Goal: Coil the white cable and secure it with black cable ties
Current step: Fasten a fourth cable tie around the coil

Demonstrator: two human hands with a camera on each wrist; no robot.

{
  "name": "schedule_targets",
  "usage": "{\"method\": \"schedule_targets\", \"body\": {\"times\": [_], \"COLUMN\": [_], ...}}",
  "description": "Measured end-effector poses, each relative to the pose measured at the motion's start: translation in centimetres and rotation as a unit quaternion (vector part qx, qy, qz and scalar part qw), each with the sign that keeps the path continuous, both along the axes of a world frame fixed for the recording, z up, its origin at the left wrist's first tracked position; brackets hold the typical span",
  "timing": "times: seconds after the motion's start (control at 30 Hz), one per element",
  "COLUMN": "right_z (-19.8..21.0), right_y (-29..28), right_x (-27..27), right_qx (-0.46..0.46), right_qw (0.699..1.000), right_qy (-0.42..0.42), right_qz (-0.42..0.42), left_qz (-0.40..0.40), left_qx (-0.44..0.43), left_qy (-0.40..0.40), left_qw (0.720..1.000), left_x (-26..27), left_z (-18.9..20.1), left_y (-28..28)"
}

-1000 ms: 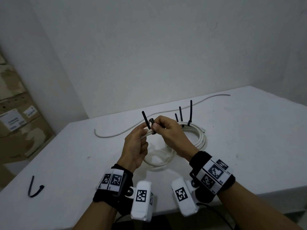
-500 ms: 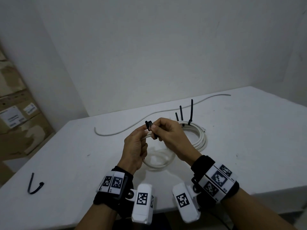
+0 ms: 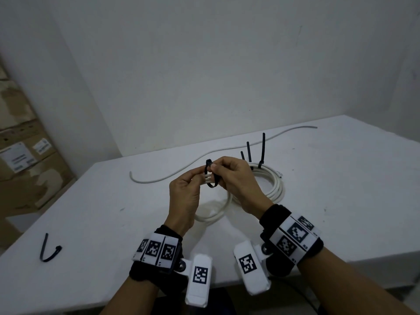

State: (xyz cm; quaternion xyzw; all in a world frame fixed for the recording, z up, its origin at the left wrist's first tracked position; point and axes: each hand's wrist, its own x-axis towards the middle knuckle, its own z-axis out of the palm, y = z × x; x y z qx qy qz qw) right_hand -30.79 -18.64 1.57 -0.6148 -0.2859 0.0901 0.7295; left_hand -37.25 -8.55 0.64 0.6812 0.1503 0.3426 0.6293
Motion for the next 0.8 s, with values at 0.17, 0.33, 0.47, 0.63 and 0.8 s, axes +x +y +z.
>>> {"method": "schedule_targets", "body": {"times": [0.17, 0.33, 0.47, 0.63, 0.8], "right_z": [0.2, 0.9, 1.6, 1.7, 1.8], "right_y": [0.0, 0.0, 0.0, 0.0, -0.8], "right_x": [-0.1, 0.0, 0.1, -0.1, 0.2], "right_qx": [-0.004, 0.011, 0.019, 0.010, -0.004], "right_qw": [1.000, 0.999, 0.999, 0.998, 0.999], "right_qy": [0.016, 0.031, 0.042, 0.054, 0.033], "right_qz": [-0.007, -0.002, -0.003, -0.010, 0.020], "left_qz": [0.000, 0.000, 0.019, 0.015, 0.012], "left_qx": [-0.003, 0.052, 0.074, 0.114, 0.164], "left_qy": [-0.008, -0.030, -0.040, -0.048, -0.025], "left_qw": [1.000, 0.998, 0.996, 0.992, 0.986], "left_x": [0.3, 0.5, 1.1, 1.3, 1.2], "left_z": [0.0, 0.7, 1.5, 2.2, 2.2], "left_y": [0.1, 0.2, 0.5, 0.4, 0.7]}}
